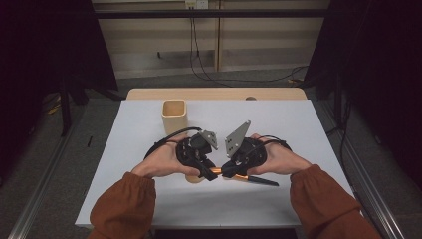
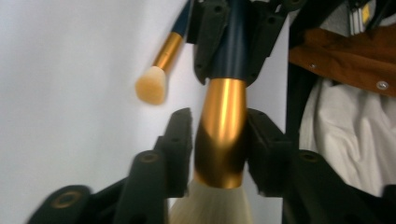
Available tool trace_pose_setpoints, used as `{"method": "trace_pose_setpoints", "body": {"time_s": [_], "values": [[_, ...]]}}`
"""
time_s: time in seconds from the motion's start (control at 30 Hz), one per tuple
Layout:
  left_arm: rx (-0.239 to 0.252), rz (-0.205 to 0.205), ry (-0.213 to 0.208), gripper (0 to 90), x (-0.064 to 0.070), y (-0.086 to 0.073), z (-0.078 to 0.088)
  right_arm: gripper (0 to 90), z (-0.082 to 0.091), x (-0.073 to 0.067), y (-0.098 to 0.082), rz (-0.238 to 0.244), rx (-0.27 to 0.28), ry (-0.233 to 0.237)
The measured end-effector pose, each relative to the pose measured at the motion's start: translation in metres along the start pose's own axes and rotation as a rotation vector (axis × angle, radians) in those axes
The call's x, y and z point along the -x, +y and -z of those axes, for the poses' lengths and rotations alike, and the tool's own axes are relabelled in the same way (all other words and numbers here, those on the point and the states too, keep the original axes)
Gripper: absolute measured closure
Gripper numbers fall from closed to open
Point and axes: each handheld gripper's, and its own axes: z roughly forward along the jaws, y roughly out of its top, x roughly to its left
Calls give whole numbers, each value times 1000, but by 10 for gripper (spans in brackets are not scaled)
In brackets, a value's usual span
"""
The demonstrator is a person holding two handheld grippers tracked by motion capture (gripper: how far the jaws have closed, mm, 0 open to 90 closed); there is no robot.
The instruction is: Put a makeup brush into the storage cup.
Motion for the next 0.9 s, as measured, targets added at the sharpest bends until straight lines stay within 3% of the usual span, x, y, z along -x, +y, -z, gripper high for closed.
{"method": "trace_pose_setpoints", "body": {"time_s": [0.23,0.33,0.5,0.63,0.73,0.9], "values": [[70,39,21,406,-5,-5,-1,747,-1,2,-5,-23,-21,-6],[100,64,49,308,-6,-9,1,747,0,2,-11,-39,-27,-11],[190,98,98,167,-3,-15,4,747,6,1,-19,-67,-6,-31],[187,148,149,74,-4,-24,0,747,14,0,-26,-86,14,-53],[217,132,177,42,-2,-30,2,746,17,0,-33,-109,47,-63],[272,139,203,29,0,-37,8,747,13,2,-47,-152,70,-78]]}}
